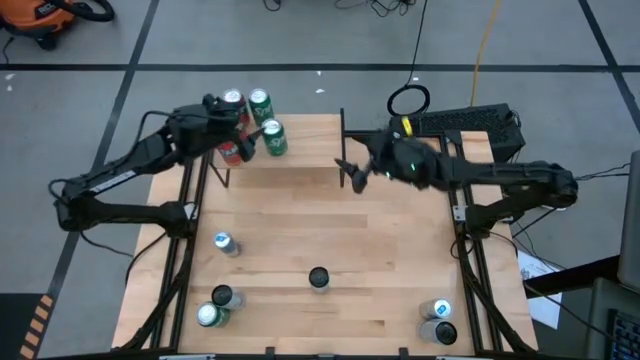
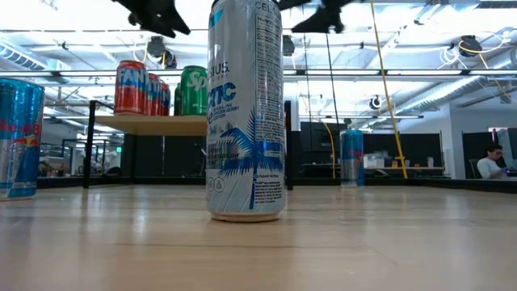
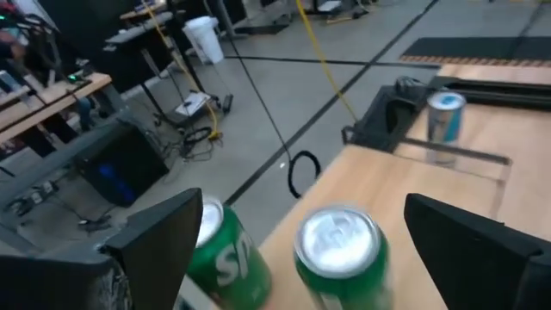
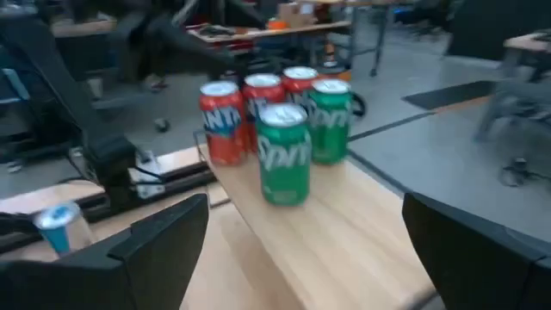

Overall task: Place canned beverage on shelf
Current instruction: Put the middle right green soda can on the shelf

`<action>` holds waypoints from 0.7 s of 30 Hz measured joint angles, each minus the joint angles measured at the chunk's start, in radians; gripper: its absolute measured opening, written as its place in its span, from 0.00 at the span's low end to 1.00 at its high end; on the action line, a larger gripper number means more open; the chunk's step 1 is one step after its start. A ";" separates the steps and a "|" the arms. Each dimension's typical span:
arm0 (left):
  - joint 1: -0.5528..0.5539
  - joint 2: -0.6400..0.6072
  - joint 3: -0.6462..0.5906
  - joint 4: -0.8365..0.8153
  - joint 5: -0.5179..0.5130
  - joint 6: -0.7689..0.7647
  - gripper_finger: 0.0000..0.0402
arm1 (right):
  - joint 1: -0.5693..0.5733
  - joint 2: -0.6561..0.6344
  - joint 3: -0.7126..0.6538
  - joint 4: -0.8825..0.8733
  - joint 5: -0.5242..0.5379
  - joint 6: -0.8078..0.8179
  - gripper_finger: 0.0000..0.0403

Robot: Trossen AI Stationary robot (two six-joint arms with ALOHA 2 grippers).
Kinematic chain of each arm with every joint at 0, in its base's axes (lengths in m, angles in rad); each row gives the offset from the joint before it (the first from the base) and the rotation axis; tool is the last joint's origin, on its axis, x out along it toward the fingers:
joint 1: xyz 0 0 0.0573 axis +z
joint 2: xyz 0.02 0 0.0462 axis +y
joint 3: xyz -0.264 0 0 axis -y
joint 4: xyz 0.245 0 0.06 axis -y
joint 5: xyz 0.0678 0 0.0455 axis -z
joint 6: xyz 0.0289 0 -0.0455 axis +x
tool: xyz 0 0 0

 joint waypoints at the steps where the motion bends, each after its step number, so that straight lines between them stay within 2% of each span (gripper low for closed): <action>1: -0.012 -0.020 -0.014 -0.014 -0.001 -0.002 0.98 | -0.024 0.031 0.056 -0.036 -0.038 -0.001 0.92; 5: -0.076 -0.096 -0.104 -0.028 -0.001 -0.029 0.95 | -0.093 0.183 0.285 -0.223 -0.121 -0.026 0.84; 8: -0.120 -0.140 -0.177 -0.021 -0.004 -0.042 0.88 | -0.128 0.302 0.450 -0.303 -0.180 -0.097 0.71; 11: -0.153 -0.165 -0.238 -0.022 -0.029 -0.076 0.79 | -0.157 0.410 0.611 -0.360 -0.256 -0.168 0.52; 13: -0.169 -0.175 -0.276 -0.016 -0.042 -0.105 0.71 | -0.176 0.474 0.706 -0.384 -0.279 -0.201 0.36; 16: -0.187 -0.178 -0.328 -0.014 -0.057 -0.154 0.60 | -0.210 0.550 0.810 -0.392 -0.318 -0.228 0.10; 17: -0.191 -0.178 -0.347 -0.007 -0.059 -0.171 0.56 | -0.223 0.570 0.837 -0.392 -0.355 -0.232 0.05; 21: -0.208 -0.178 -0.423 0.049 -0.060 -0.187 0.42 | -0.267 0.652 0.926 -0.391 -0.444 -0.179 0.02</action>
